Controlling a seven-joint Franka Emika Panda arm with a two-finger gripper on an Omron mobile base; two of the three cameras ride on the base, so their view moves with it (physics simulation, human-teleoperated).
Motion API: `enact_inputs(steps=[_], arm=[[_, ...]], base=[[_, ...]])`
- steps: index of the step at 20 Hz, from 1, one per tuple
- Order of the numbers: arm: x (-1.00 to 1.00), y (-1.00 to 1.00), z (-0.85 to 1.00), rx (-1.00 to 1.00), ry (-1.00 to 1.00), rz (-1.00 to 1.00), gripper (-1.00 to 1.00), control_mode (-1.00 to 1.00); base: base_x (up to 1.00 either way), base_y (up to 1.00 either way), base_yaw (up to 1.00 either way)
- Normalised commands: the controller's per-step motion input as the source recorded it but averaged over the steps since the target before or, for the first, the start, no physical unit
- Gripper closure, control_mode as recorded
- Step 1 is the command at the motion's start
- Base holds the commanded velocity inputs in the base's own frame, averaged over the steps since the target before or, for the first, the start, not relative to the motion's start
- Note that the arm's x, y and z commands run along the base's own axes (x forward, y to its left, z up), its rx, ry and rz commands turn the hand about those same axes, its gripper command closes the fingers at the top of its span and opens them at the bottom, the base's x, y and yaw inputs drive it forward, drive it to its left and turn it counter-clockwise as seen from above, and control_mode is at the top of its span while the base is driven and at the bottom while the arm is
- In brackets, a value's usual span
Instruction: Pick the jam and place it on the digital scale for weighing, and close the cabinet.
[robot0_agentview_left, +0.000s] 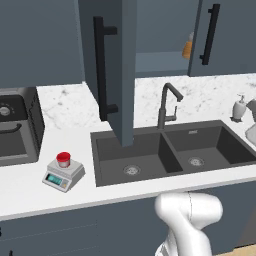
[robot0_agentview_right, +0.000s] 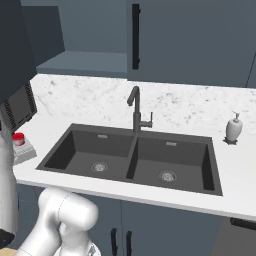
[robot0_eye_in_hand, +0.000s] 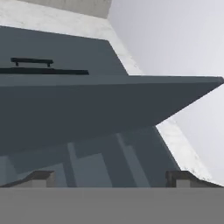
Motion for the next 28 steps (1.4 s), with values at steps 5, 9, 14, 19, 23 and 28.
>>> enact_inputs(steps=[5,9,14,19,23,28], arm=[[-0.71,1.0,-0.46,0.17,-0.24,-0.27,-1.0,-1.0],[-0.39,1.0,-0.58,0.18,-0.22,-0.24,-1.0,-1.0],[-0.16,1.0,-0.73,0.1,-0.22,-0.16,-1.0,-1.0],[0.02,1.0,-0.77,0.01,-0.11,-0.09,-1.0,-1.0],[0.23,1.0,-0.57,0.01,-0.01,-0.06,-1.0,-1.0],[0.56,1.0,-0.5,0.01,0.0,-0.07,-1.0,-1.0]], base=[[0.0,0.0,0.0],[0.0,0.0,0.0],[0.0,0.0,0.0],[0.0,0.0,0.0],[0.0,0.0,0.0],[0.0,0.0,0.0]])
